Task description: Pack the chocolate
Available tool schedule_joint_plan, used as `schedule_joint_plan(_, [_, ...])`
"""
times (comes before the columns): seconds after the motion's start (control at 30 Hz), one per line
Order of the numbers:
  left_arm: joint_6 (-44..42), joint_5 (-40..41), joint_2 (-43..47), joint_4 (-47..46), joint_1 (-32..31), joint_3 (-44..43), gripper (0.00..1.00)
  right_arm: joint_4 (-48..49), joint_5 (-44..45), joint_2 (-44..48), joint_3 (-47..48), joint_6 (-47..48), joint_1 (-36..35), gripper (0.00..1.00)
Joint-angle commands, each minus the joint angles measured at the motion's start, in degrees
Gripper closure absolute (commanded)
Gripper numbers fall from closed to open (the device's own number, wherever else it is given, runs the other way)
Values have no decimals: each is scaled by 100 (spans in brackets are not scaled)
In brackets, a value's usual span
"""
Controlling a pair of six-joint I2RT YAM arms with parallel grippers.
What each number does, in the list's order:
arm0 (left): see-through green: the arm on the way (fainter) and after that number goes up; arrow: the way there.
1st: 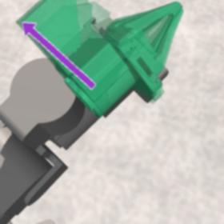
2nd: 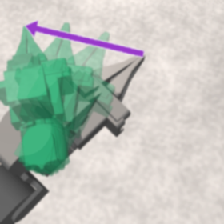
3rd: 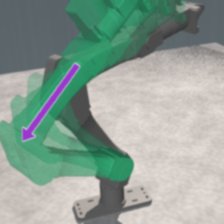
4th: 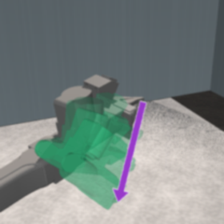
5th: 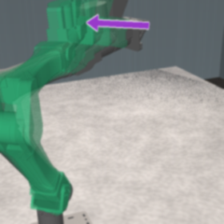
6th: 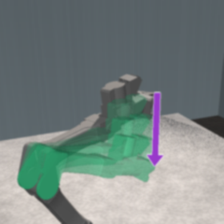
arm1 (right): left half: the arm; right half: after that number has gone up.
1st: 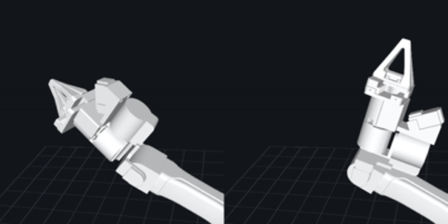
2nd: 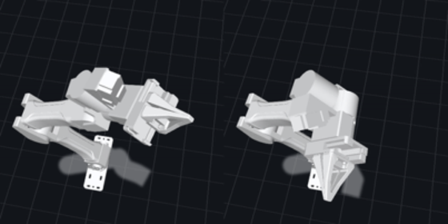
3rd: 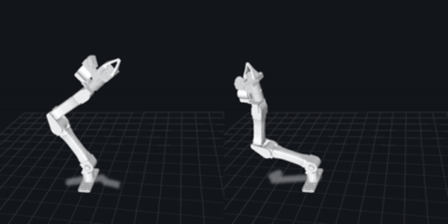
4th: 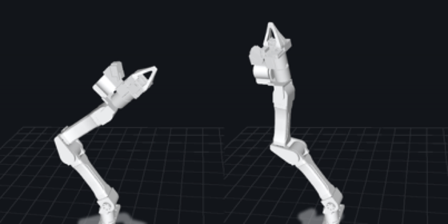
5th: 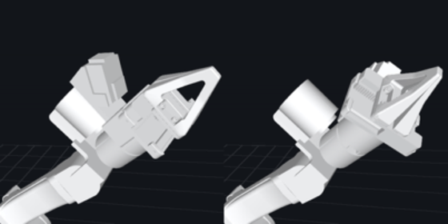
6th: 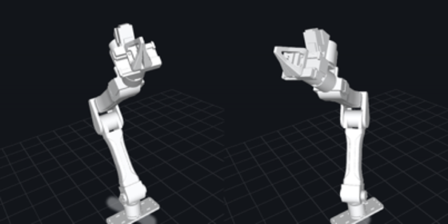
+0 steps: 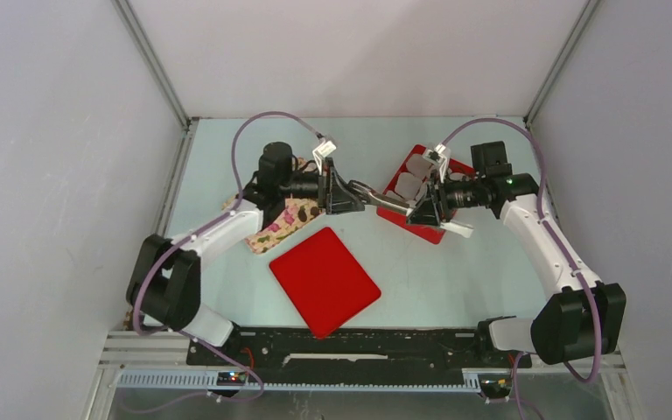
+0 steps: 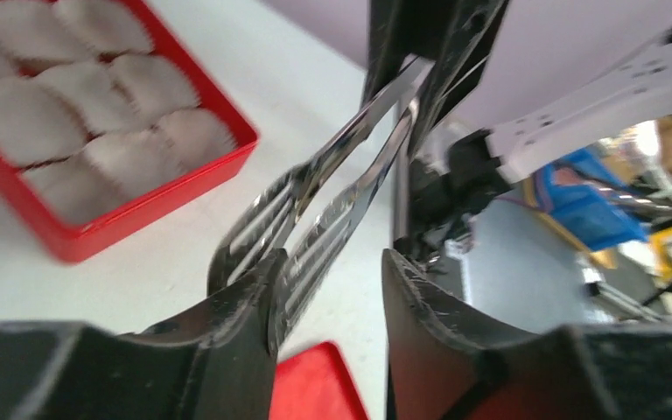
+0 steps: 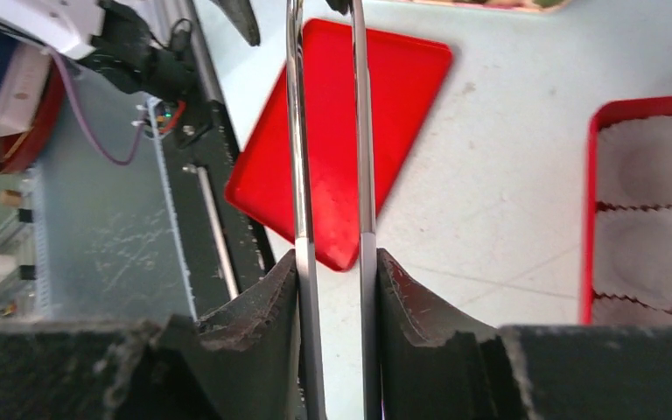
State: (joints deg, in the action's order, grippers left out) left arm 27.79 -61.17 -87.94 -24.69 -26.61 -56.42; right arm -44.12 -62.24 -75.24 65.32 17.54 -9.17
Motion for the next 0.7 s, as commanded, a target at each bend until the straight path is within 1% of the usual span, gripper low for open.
schedule_joint_plan(0.0, [-2685,987,805,2975,214,-229,46,381,1368,51,25,-43,-15,71])
schedule_joint_plan(0.03, [-2748,1035,967,2967,257,-162,43,421,1627,34,25,-33,-56,72])
schedule_joint_plan(0.07, [-3025,1139,1089,3174,289,-187,39,469,1861,19,27,-32,-102,73])
schedule_joint_plan(0.1, [-3314,1316,1153,3547,302,-298,36,511,2068,10,33,-13,-154,73])
schedule_joint_plan(0.13, [-3634,1548,1199,3980,310,-458,29,544,2222,1,33,8,-217,73])
schedule_joint_plan(0.17, [-4005,1873,1234,4404,308,-654,26,580,2387,1,26,38,-299,73])
schedule_joint_plan(0.27, [-4635,2854,1409,5236,333,-873,25,532,3024,-60,142,218,-700,74])
schedule_joint_plan(0.3, [-4744,3124,1532,5371,357,-894,26,473,3247,-107,225,301,-832,74])
schedule_joint_plan(0.4, [-4714,3861,1824,5578,534,-865,26,375,3853,-221,477,474,-1150,72])
schedule_joint_plan(0.53, [-4474,4280,2288,5630,1018,-674,27,315,4066,-524,892,535,-1376,66])
schedule_joint_plan(0.6, [-4209,4565,2512,5624,1371,-591,27,241,4050,-755,1174,519,-1451,64])
schedule_joint_plan(0.67, [-3649,5069,2672,5629,1702,-536,26,168,3975,-996,1510,497,-1530,62])
